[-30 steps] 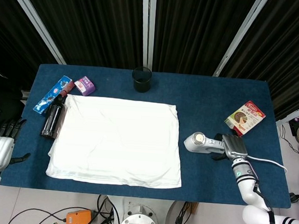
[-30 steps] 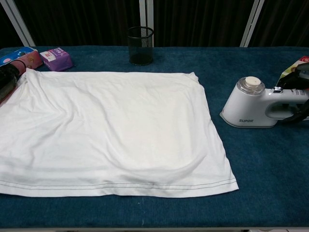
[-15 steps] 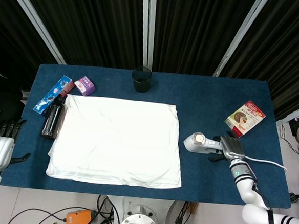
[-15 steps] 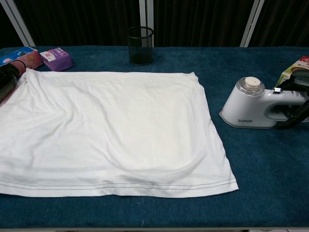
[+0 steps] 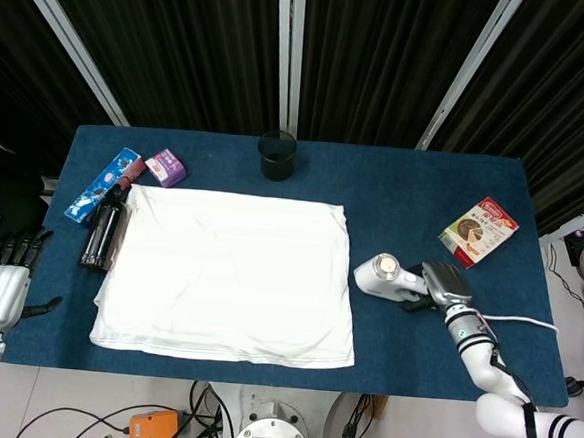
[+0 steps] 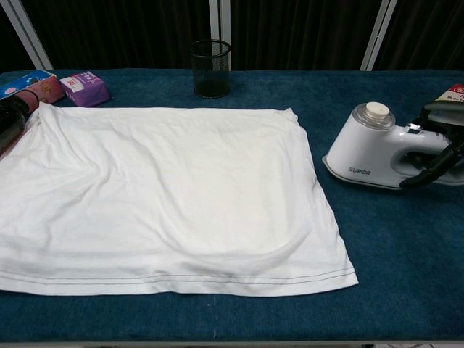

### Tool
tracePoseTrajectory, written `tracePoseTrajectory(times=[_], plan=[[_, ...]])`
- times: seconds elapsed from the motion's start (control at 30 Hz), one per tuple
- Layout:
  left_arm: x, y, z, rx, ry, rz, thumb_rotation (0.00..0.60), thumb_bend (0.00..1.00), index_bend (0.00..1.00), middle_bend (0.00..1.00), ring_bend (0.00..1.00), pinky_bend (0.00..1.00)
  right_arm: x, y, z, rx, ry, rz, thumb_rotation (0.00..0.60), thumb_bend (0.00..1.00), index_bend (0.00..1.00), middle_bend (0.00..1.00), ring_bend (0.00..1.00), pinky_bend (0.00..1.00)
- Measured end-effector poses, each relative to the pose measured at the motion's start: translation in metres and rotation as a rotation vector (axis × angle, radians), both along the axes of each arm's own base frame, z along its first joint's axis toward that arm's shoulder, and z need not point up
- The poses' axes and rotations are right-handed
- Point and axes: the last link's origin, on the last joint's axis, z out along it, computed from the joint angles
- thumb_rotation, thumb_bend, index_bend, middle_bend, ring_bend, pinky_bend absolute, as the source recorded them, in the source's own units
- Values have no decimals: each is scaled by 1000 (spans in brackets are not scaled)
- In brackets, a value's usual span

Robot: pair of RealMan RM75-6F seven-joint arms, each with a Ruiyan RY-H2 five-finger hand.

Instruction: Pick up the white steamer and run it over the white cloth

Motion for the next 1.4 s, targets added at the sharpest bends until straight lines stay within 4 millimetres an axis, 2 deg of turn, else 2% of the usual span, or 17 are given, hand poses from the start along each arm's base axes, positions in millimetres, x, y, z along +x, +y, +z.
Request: tracePoseTrajectory(times=[0.13,0.23,0.33,0.5,0.7,0.77,0.8,0.83,0.93,0.97,1.13,1.4], plan=[[1,2,-1,-11,2,0,600,65,71,47,0,0,5,-4,2,11,-29,49,600,467,966,844,911,617],[5,6,-1,-36,11,-15,600,148,71,47,0,0,10,-7,6,20,-44,102,600,515,966,852,921,632],[11,12,-3,-63,22,-46,600,195,71,47,0,0,17,-12,15,26,-40,165,600,540,966,858,926,641],[30,27,-12,-129,47,-131,600,195,71,47,0,0,36,-21,36,67,3,245,600,546,967,858,926,641],[55,46,-38,-253,33,-221,600,206,71,47,0,0,75,-35,60,128,49,324,600,551,982,858,926,641],[62,51,-52,-302,19,-236,590,258,71,47,0,0,87,-41,65,138,60,339,600,551,985,858,926,642],[65,53,-59,-323,13,-241,564,300,71,47,0,0,92,-43,65,142,64,345,600,551,985,858,926,642],[68,56,-68,-351,6,-246,510,345,71,47,0,0,96,-45,66,145,69,350,600,550,986,858,926,642],[72,59,-88,-409,1,-249,291,457,71,47,0,0,105,-51,65,157,84,353,600,551,986,858,926,642],[73,60,-96,-432,0,-244,254,469,71,47,0,0,109,-53,64,162,89,353,600,551,986,858,926,642],[73,61,-123,-501,-23,-209,175,490,71,47,0,0,124,-63,52,186,89,345,600,551,987,859,926,642],[70,59,-141,-546,-51,-168,76,538,71,47,0,0,148,-70,-5,263,94,359,600,551,987,859,926,642]])
